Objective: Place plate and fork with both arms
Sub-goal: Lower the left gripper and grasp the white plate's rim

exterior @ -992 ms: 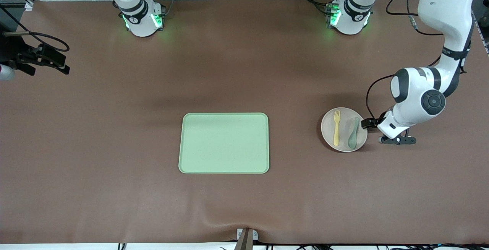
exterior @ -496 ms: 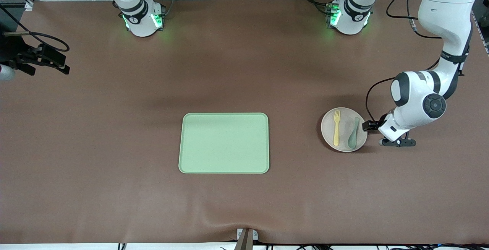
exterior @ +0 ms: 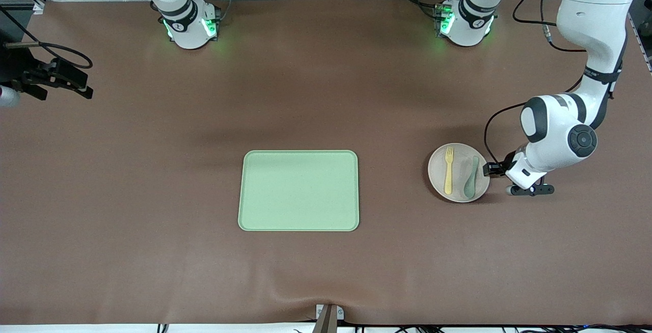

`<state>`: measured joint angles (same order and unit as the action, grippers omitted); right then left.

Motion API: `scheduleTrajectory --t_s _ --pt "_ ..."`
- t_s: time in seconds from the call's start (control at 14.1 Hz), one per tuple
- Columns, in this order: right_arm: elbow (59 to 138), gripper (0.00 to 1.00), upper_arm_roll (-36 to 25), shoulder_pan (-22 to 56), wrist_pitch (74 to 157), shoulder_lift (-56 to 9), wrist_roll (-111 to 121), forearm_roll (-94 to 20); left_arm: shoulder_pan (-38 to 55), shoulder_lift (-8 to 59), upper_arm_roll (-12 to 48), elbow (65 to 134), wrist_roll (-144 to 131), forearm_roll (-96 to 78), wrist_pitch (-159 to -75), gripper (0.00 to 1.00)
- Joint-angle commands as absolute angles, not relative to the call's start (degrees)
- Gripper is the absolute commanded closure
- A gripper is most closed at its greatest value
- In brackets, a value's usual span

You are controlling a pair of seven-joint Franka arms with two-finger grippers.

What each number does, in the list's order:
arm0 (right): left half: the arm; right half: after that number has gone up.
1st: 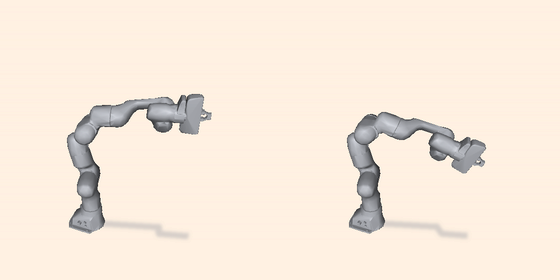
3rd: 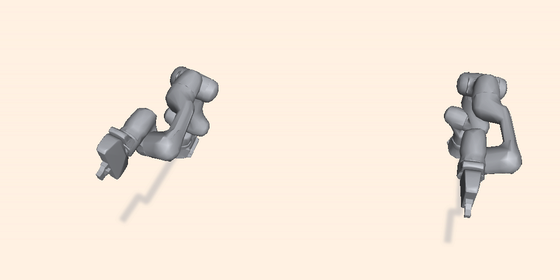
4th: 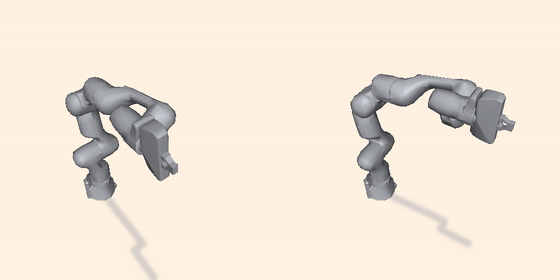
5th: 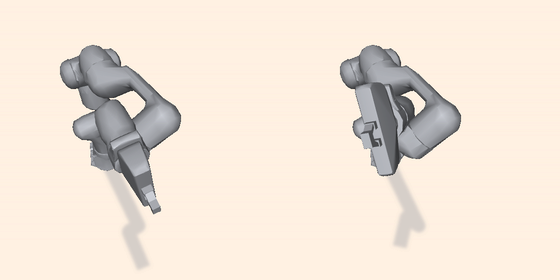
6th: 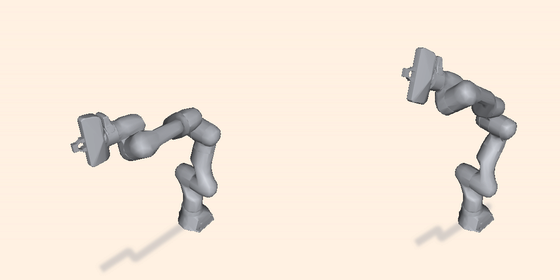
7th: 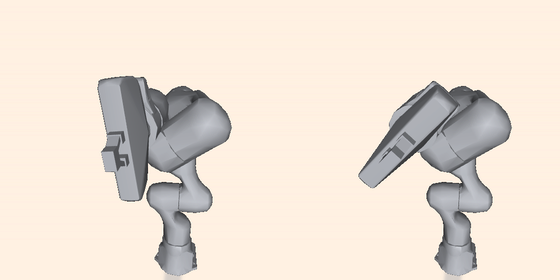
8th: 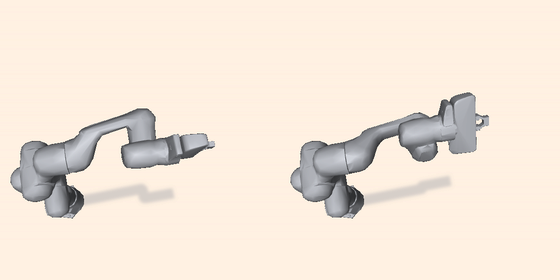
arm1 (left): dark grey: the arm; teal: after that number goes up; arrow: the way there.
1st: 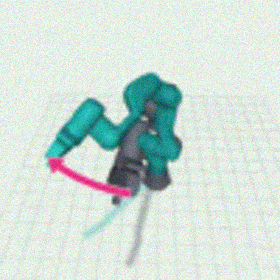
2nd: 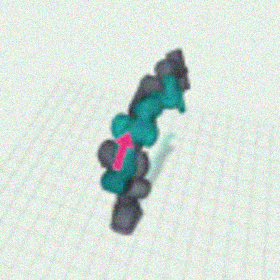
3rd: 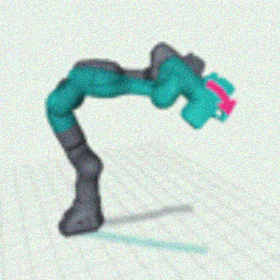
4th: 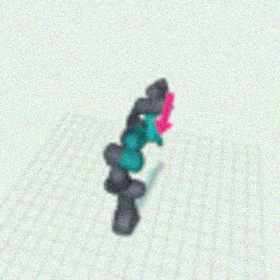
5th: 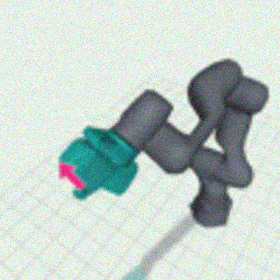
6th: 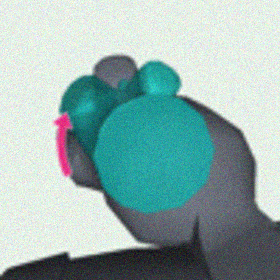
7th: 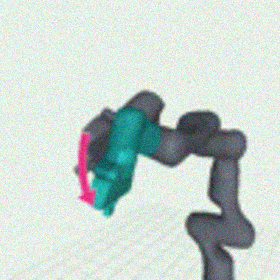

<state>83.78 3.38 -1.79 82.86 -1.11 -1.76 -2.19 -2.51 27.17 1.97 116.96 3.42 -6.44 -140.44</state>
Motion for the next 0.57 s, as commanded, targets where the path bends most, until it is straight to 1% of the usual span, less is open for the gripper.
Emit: scheduleTrajectory --t_s 0.0,0.28,0.35,0.5 --pt "83.50 0.00 3.52 -2.29 82.35 -1.05 -1.05 -2.37 -2.37 27.86 2.20 116.28 4.57 -8.17 -140.45 0.50" --pt "83.50 0.00 3.52 -2.20 82.35 -1.05 -1.05 -2.37 -2.11 29.35 2.20 115.05 4.66 -9.58 -140.36 0.55" --pt "83.50 0.00 3.52 -2.28 82.35 -1.05 -1.05 -2.37 -1.94 29.36 2.28 114.96 4.66 -9.75 -140.36 0.58" --pt "83.50 0.00 3.52 -2.29 82.35 -1.05 -1.05 -2.37 -2.28 29.79 2.90 114.87 4.66 -10.81 -140.36 0.68"
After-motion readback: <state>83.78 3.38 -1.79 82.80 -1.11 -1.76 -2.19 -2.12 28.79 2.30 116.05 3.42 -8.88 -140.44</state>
